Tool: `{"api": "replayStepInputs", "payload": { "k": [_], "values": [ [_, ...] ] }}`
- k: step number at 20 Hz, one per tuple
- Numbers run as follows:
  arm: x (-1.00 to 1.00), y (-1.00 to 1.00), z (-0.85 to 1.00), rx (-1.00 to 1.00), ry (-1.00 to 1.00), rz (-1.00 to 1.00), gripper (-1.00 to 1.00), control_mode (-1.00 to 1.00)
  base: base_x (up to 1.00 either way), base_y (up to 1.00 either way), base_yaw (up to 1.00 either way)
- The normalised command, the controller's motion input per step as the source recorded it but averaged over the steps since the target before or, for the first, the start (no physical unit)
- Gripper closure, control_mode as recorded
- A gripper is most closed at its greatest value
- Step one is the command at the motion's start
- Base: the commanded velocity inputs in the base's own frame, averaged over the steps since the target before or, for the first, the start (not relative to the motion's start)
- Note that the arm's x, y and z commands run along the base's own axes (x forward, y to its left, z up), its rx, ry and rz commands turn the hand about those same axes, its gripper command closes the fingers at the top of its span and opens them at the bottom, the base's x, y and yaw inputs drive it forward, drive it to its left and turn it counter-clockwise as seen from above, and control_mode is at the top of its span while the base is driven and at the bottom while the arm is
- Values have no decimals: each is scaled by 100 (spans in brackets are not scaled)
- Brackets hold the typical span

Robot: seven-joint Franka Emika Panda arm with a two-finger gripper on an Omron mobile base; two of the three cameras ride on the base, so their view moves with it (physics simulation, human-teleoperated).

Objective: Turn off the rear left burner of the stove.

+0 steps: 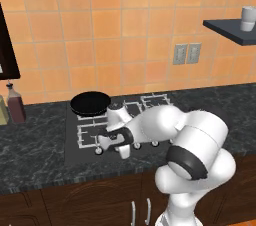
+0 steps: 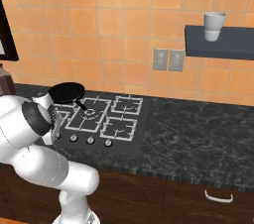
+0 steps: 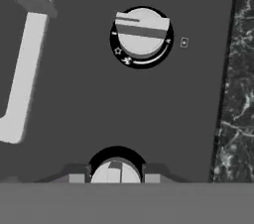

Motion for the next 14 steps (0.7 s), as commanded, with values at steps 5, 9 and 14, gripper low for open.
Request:
{"api": "replayStepInputs", "payload": {
  "k": [5,9,14],
  "values": [
    [0,0,0,20,2,-68,100,-100,0,0,0],
    [0,0,0,18,4,-74,100,-100,0,0,0],
    [0,4,-4,15,0,-75,100,-100,0,0,0]
  ]
}}
